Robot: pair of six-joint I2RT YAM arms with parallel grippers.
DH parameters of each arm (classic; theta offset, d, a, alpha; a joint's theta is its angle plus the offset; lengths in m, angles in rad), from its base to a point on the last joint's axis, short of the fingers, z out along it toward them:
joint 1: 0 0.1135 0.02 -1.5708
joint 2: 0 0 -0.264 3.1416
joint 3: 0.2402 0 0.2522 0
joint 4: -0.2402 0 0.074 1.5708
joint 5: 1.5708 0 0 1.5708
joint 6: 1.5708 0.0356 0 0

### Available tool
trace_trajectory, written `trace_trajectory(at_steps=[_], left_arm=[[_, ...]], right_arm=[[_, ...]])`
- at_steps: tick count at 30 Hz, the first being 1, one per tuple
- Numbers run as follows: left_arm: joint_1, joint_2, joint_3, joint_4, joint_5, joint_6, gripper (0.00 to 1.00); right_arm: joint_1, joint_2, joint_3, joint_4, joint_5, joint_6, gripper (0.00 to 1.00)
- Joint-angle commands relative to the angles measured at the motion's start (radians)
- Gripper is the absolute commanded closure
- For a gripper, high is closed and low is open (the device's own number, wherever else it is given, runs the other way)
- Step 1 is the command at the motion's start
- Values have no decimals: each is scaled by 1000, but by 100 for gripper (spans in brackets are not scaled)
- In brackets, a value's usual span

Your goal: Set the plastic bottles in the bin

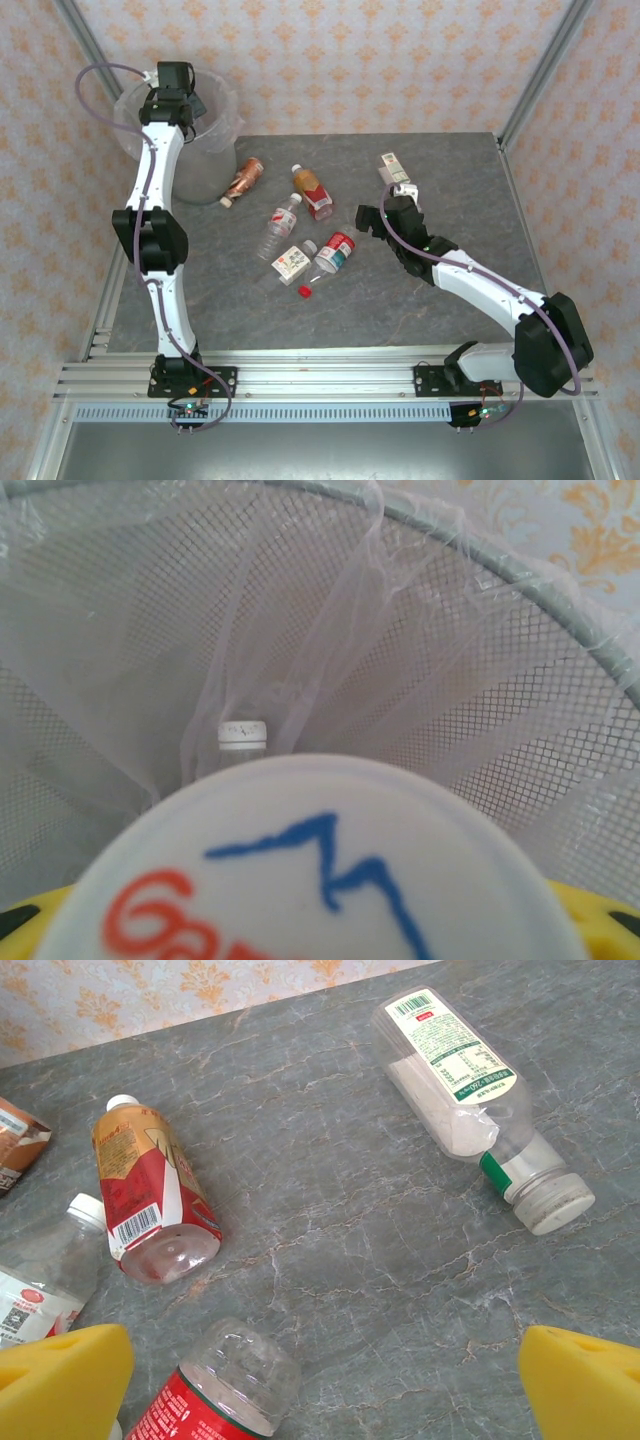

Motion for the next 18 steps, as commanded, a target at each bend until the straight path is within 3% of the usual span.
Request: trace_trajectory(at_steps=[1,3,8,18], left_arm=[[-4,-69,-42,-22,74,-40,45],[-3,-65,-57,-25,66,-40,40],[-3,-67,-56,-38,92,-32,15],[-3,-139,-61,-43,154,-2,7]], right_arm=[[6,7,-3,-16,11,-14,1],[6,10,-3,-15,9,-14,1],[6,19,5,-21,5,-18,1],[7,54,34,-27,7,-11,1]])
